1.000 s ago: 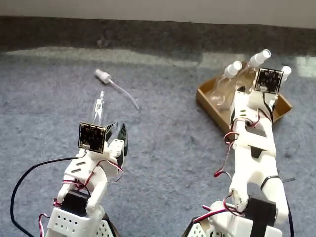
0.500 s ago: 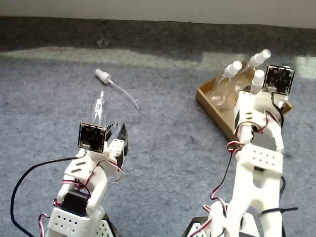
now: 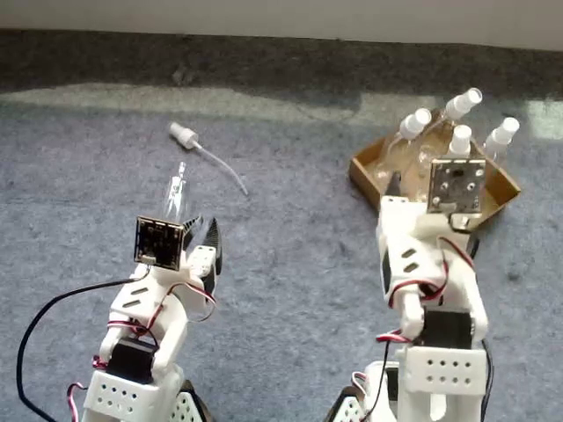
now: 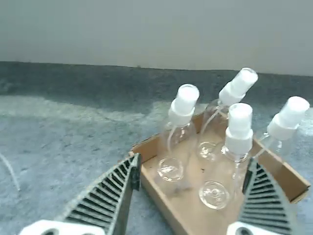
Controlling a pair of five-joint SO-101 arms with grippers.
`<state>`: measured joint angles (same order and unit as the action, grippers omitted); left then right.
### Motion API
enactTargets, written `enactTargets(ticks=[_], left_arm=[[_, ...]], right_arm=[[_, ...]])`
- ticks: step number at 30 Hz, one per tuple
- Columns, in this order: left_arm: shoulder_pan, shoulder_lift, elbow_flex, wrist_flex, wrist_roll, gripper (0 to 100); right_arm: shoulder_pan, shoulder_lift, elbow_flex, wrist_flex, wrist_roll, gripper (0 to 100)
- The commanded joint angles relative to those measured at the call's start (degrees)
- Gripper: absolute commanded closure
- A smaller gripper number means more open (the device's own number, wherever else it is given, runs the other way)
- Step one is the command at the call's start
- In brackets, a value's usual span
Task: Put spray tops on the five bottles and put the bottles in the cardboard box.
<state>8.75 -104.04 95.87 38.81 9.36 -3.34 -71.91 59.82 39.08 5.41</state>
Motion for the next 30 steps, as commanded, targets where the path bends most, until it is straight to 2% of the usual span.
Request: enactTargets(ticks=[1,6,10,15,18,21,25,30], left_arm=[[-6.46,-0.75,-2.42,0.35,-0.18,96],[-10.42,-0.75,-3.82,0.35,-0.26,96],[-10.33,-0.75,-3.3,0.18,-0.35,96],[-10.59,-0.75,-3.21,0.53,-0.53,96],[-13.32,-0.75,-1.01,4.48,-0.97,96],[-16.75,-0.75,1.01,8.7,-6.95,96],[-18.86,-0.75,1.1,16.0,-14.59,96],[-19.12,-0.75,1.19,22.95,-15.74,96]], right_arm=[[-5.23,-9.8,4.0,1.01,0.35,76.5],[-7.16,-20.88,11.82,1.1,0.26,91.1],[-7.16,-27.91,18.42,1.01,0.26,97.3],[-7.25,-33.36,26.59,0.92,0.26,98.6],[-7.25,-33.45,29.14,0.84,0.26,98.6],[-9.71,-33.36,29.85,0.84,0.44,98.6],[-16.66,-33.36,29.93,0.92,0.62,98.6],[-20.62,-33.36,32.13,0.92,0.35,98.6]])
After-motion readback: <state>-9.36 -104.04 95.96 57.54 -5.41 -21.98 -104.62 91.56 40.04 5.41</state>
